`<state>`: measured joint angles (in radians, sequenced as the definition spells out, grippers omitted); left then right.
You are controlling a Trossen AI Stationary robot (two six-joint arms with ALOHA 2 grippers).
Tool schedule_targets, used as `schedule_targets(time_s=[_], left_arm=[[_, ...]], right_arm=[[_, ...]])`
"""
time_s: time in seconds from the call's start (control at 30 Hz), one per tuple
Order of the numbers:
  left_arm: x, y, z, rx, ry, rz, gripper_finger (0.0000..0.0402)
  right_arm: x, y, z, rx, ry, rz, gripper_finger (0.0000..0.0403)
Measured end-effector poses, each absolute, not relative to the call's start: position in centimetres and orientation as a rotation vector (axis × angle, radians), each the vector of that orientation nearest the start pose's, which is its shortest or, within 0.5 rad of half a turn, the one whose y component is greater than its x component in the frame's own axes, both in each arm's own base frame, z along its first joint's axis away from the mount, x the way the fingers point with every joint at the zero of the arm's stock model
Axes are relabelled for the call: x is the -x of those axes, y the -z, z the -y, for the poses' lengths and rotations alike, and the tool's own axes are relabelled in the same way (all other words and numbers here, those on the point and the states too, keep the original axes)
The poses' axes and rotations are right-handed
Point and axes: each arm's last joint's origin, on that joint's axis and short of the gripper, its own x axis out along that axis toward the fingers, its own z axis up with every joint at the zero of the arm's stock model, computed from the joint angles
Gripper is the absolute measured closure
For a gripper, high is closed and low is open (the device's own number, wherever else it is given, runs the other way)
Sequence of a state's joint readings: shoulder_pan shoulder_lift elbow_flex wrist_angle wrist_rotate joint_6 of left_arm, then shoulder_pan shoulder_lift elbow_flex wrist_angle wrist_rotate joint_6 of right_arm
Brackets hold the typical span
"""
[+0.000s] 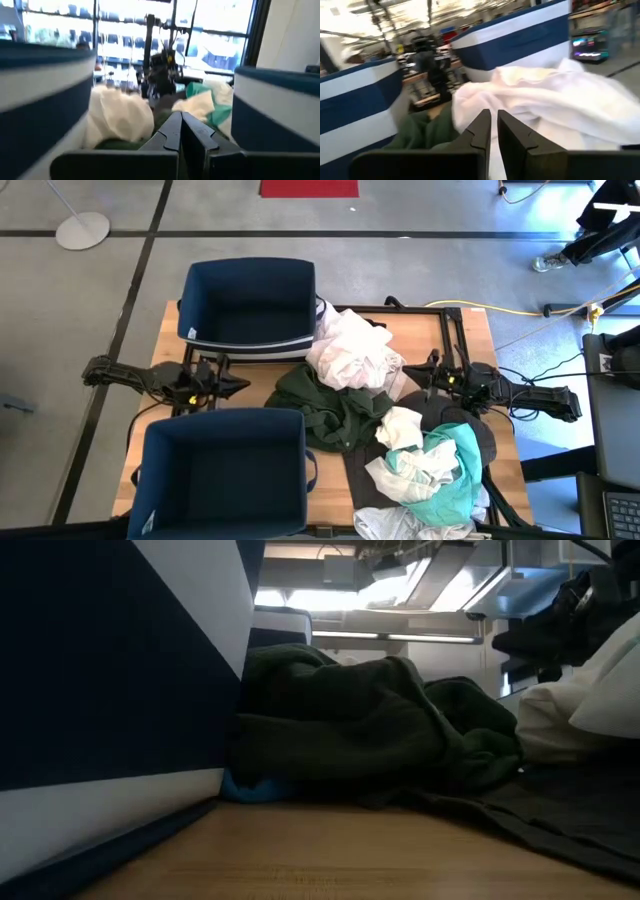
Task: Sort clothes
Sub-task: Put the white polo shirt into the top blue laundry bin
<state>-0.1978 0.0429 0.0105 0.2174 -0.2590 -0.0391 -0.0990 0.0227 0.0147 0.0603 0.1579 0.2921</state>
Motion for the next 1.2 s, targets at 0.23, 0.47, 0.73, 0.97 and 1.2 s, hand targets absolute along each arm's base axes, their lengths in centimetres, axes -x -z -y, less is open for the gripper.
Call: schedule_targets(time_s=[0.23,0.47,0.73,0.97,1.2], left_arm=[[-9.5,-19.3,1.1,0.008,-0.085,0.273,0.0402],[-9.2,-20.1,0.8,-0.027,-0.135,0.347,0.0402],[-9.8,-20.0,0.5,-0.081,-0.186,0.323,0.0401],[-10.3,-19.3,0.6,-0.109,-0.177,0.245,0.0402],[-10.3,-19.4,0.6,-0.108,-0.174,0.249,0.0402]], right_arm=[[-9.5,-18.7,1.3,-0.197,0.216,0.225,0.0368],[-9.4,-20.5,1.3,-0.18,0.216,0.244,0.0368],[-11.1,-23.3,1.5,-0.149,0.227,0.145,0.0368],[-14.0,-27.0,1.8,-0.121,0.226,0.03,0.0368],[-17.0,-30.4,1.7,-0.123,0.104,-0.029,0.0368]])
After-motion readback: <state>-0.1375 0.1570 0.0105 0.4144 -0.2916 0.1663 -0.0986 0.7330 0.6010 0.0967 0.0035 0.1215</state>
